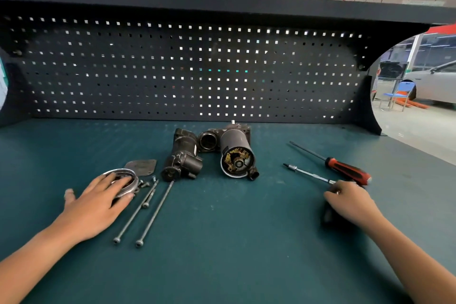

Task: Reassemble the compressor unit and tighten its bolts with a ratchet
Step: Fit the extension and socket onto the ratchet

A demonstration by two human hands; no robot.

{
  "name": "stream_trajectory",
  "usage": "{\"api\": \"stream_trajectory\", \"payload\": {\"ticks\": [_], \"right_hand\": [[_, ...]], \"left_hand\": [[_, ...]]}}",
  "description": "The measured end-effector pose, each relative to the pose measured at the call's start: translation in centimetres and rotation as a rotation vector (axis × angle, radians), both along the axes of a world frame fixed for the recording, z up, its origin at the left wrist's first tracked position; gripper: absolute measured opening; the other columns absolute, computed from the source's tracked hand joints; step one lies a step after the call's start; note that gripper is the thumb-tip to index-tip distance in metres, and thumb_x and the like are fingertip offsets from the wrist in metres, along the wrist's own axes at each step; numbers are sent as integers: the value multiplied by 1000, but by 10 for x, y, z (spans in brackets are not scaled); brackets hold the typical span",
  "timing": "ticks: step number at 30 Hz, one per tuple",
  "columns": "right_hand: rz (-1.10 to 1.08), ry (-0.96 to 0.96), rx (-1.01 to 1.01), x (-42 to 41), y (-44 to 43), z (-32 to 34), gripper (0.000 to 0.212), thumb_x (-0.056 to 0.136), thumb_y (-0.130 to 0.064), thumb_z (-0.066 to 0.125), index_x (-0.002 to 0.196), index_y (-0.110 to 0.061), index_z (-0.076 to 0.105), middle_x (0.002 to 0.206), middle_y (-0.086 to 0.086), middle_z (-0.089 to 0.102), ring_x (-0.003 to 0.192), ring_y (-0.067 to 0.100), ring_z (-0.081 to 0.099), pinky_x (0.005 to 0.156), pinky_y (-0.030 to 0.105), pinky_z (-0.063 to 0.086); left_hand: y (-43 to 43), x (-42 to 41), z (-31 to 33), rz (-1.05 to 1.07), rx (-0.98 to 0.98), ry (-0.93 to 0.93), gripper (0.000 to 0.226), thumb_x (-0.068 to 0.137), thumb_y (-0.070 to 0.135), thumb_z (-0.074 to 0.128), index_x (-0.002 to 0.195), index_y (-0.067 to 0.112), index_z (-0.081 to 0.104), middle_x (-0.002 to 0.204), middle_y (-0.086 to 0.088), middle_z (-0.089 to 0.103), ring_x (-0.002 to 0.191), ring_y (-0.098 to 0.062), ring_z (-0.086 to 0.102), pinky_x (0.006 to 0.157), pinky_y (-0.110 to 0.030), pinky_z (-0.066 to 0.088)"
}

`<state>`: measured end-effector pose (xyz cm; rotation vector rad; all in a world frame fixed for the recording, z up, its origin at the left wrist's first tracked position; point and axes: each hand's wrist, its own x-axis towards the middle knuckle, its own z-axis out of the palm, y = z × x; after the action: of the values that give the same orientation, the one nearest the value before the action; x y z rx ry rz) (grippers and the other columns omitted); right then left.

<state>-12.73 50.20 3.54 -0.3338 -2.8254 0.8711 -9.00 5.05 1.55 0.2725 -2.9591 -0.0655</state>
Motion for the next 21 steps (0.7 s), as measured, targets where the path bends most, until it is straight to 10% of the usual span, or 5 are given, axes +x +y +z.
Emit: {"api": "stream_trajectory", "payload": {"ticks": [5,11,17,21], "right_hand": [[44,94,-461,12,-5,6,22,85,0,46,65,-2,53,35,-1,53,32,14,42,34,16,32],[172,189,-980,36,-38,21,14,86,-3,52,73,-6,54,55,9,39,44,16,34,36,20,27],[641,-108,-1348,84,-99,35,16,69,2,48,64,-9,58,47,12,43,32,13,36,30,14,28],[974,-354,-1393,112,-138,28,9,59,-4,56,59,-11,62,52,12,50,35,15,45,36,15,36]], "left_hand": [[6,5,3,32,38,126,54,93,51,26,144,33,22,157,2,1,144,-17,0,109,-58,10],[56,37,31,-352,403,696,41,90,39,47,125,19,52,144,9,34,132,-8,31,106,-38,25],[130,52,49,-446,919,381,22,92,36,47,113,44,45,112,29,52,110,13,48,89,-2,33],[164,65,48,-310,1634,-104,41,73,47,51,104,22,60,80,0,67,64,-10,67,55,-24,52]]}}
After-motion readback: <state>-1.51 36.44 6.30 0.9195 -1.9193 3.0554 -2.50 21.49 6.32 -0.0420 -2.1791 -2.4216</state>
